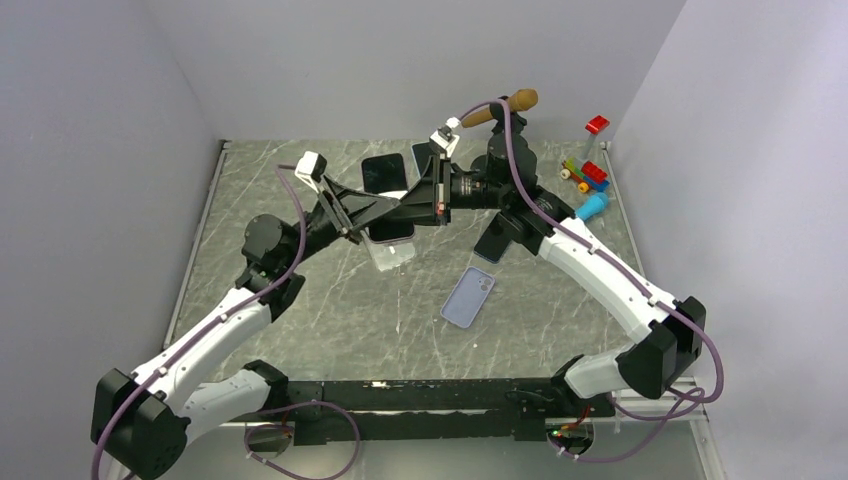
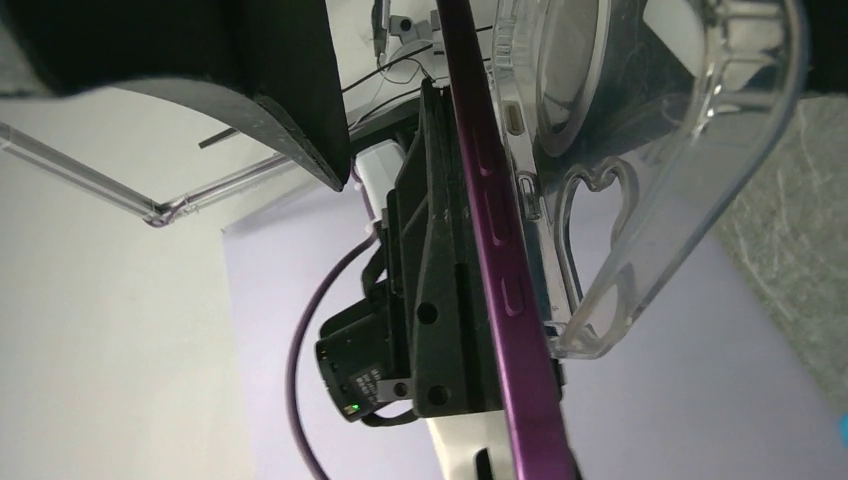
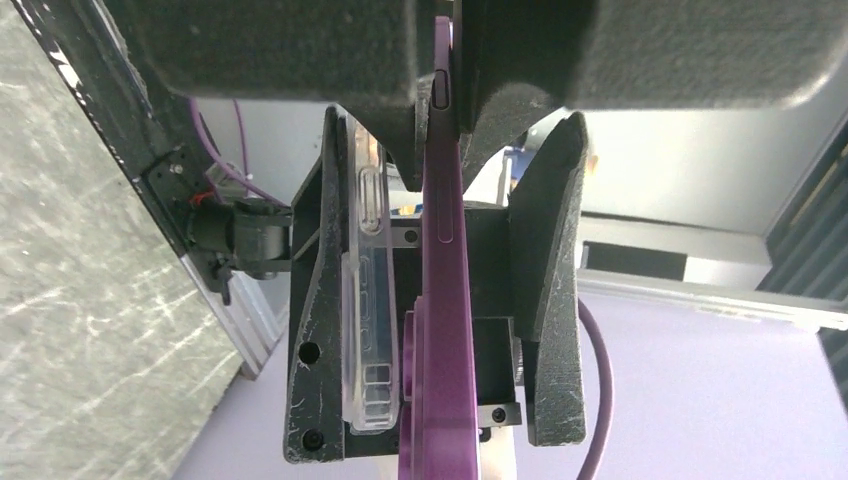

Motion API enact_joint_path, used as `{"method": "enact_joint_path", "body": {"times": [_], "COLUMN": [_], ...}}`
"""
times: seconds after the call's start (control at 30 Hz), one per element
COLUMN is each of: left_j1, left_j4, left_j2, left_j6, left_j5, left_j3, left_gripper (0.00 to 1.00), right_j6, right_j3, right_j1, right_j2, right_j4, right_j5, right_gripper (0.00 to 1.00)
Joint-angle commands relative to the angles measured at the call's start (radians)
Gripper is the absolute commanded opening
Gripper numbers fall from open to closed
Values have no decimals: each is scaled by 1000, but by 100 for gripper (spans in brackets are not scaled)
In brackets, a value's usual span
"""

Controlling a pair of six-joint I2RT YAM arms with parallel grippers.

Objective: Take the phone out of the phone case
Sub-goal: Remove the phone case from the phone.

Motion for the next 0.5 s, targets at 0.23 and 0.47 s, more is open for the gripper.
{"method": "enact_joint_path", "body": {"times": [0.23, 0.47], "left_j1": [98, 154], "left_j4": [-201, -457], "left_j2": [-119, -131], "left_j6": [44, 194], "left_j5": [49, 108], "left_j3": [-67, -36], "left_gripper": [67, 50], "right_j6": [-238, -357], "right_j3": [142, 93], "right_j1": [-46, -235], "right_j2": [-9, -68], "right_j4": [-298, -459], "right_j5": [77, 86], "right_gripper": [0, 0]}}
